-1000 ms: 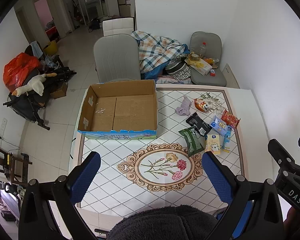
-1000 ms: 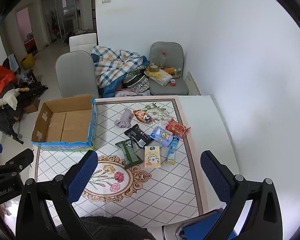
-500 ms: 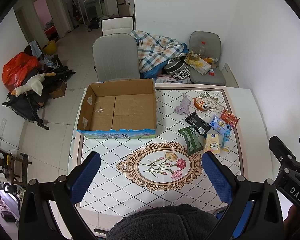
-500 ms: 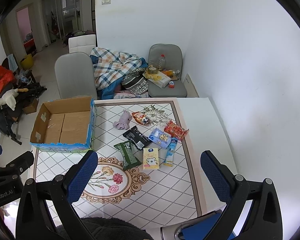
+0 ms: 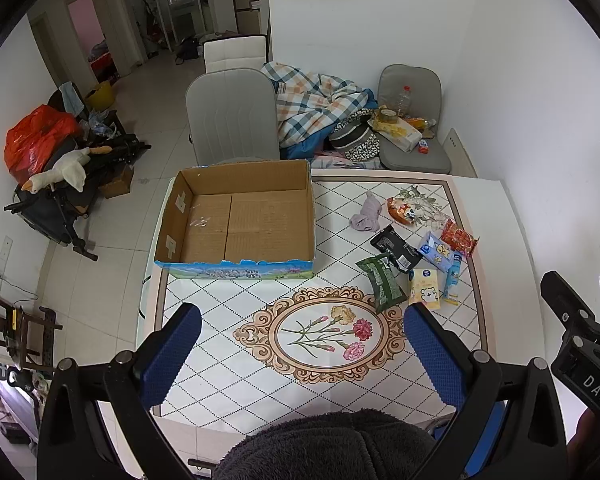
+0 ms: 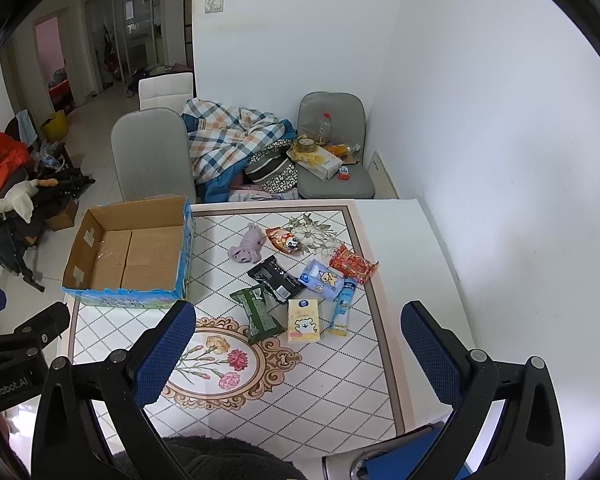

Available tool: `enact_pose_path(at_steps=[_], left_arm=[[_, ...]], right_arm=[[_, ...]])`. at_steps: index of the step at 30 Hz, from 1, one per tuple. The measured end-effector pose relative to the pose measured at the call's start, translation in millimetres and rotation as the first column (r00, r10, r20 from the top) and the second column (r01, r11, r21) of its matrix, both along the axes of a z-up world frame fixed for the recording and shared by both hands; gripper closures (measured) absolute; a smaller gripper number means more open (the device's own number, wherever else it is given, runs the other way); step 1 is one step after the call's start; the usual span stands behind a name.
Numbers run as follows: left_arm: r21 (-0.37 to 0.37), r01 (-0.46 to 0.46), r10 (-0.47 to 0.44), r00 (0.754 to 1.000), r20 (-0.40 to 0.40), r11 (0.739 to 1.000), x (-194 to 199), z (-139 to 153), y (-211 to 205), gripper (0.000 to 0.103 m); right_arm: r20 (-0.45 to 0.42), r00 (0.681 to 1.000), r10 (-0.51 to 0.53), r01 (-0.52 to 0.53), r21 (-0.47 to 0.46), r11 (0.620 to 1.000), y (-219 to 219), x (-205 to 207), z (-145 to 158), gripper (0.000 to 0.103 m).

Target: Organize soft objects

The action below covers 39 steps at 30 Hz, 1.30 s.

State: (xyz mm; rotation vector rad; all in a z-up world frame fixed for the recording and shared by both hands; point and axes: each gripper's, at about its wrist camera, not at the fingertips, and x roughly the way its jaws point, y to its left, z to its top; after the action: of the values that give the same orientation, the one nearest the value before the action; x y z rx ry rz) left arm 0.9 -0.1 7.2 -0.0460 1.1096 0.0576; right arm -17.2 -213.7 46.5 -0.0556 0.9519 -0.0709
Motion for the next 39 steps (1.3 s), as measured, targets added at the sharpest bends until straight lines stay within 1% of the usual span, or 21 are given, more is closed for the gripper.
enact_pose_path(at_steps=[18,39], left_arm=[[0.003,0.008,-0.008,1.0,0.007,1.0,2.2,2.1,-4.8,0.0],[0.009,0.014,-0.014,1.0,0.027,1.0,-2.4,4.7,-7.1,0.0]], right_arm=[[0.007,1.0,0.0,0.0,0.009,1.0,-1.3,-3.0,4.2,0.0],[0.014,1.0,-0.015,0.015,0.011,1.0,-4.9,-3.2,2.3,0.0]])
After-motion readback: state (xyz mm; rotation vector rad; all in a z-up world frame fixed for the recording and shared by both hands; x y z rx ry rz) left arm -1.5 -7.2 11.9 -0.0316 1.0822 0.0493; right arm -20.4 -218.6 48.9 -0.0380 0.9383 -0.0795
